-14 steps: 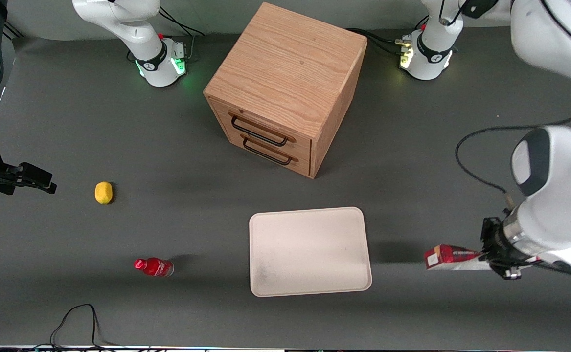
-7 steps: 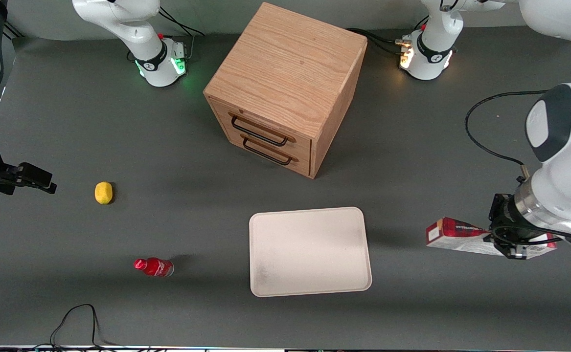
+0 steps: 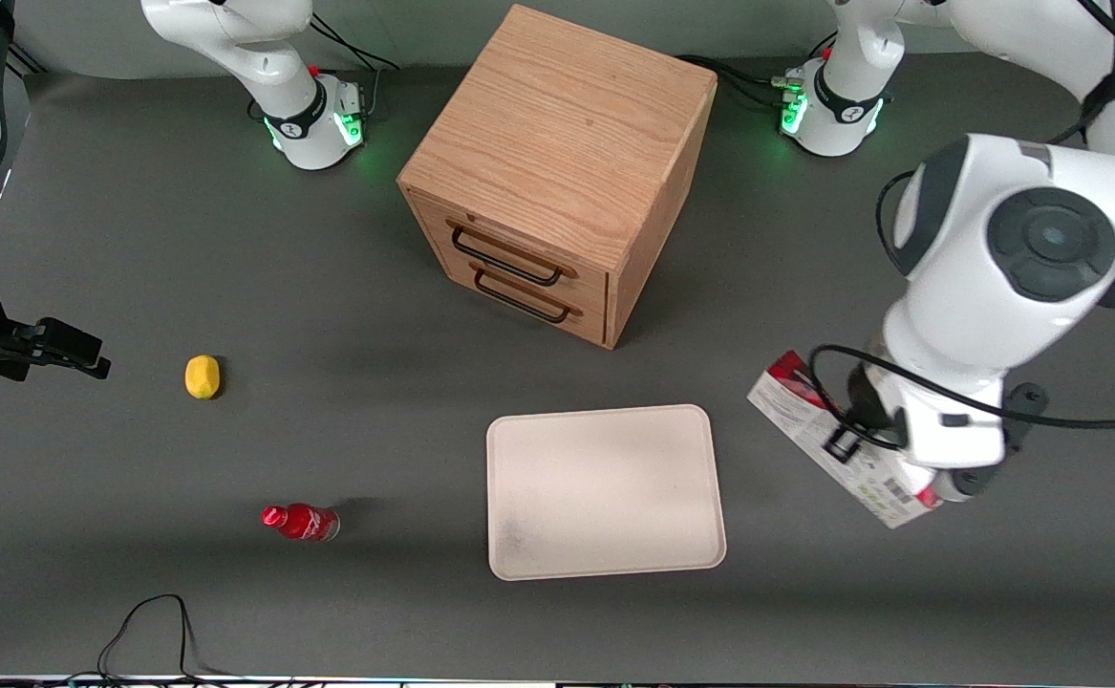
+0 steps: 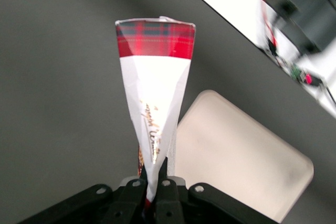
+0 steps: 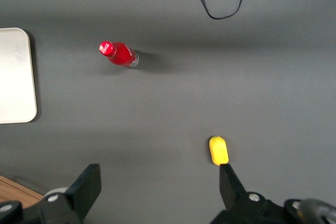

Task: Place red cookie box on tray
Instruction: 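Lift the cookie box and carry it over the cream tray, then lower the cookie box onto the tray and open the left gripper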

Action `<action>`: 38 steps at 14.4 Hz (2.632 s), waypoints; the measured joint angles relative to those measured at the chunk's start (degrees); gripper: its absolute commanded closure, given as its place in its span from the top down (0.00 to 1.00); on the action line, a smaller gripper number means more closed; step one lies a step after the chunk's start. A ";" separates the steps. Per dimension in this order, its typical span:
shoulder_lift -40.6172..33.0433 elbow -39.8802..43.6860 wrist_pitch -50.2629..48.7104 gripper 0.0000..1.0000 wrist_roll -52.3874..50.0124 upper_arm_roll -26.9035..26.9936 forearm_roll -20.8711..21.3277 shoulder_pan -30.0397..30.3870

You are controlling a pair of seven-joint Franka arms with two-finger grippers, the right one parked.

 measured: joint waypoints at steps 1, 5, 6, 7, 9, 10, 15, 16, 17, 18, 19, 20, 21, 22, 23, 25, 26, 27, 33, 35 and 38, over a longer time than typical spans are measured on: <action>-0.43 -0.13 -0.02 0.00 3.69 -0.98 0.01 -0.37; -1.10 -0.88 -0.14 0.00 16.30 -4.09 0.01 -1.36; -1.10 -1.05 -0.15 0.00 18.08 -4.28 0.02 -1.94; -1.10 -1.28 -0.15 0.00 20.11 -4.34 0.02 -2.61; -1.10 -1.80 -0.17 0.00 22.85 -4.41 0.04 -3.94; -1.09 -2.13 -0.18 0.00 23.32 -4.41 0.06 -4.37; 0.97 -3.07 0.26 0.00 23.89 -3.89 0.07 -4.43; 2.14 -3.15 1.04 0.00 23.89 -3.83 0.07 -4.40; 3.44 -3.24 2.46 0.00 23.89 -3.81 0.07 -4.35; 4.84 -3.41 4.18 0.00 23.90 -3.76 0.08 -4.32; 6.30 -3.62 5.93 0.00 23.90 -3.73 0.10 -4.30; 7.86 -3.71 7.70 0.00 23.90 -3.71 0.11 -4.30; 9.45 -3.75 9.53 0.00 23.91 -3.70 0.12 -4.29; 10.94 -3.85 11.28 0.00 23.91 -3.70 0.12 -4.29; 12.25 -4.17 13.28 0.00 23.91 -3.70 0.12 -4.29; 14.12 -5.75 17.38 0.00 23.91 -3.63 0.14 -4.27; 14.73 -6.68 18.88 0.00 23.91 -3.55 0.16 -4.23; 15.30 -7.76 20.36 0.00 23.91 -3.39 0.17 -4.20; 17.44 -12.27 26.32 0.00 23.91 -3.03 0.54 -3.47; 18.14 -12.79 27.71 0.00 23.90 -2.97 0.84 -3.47; 19.23 -12.82 28.77 0.00 23.89 -2.92 0.97 -3.46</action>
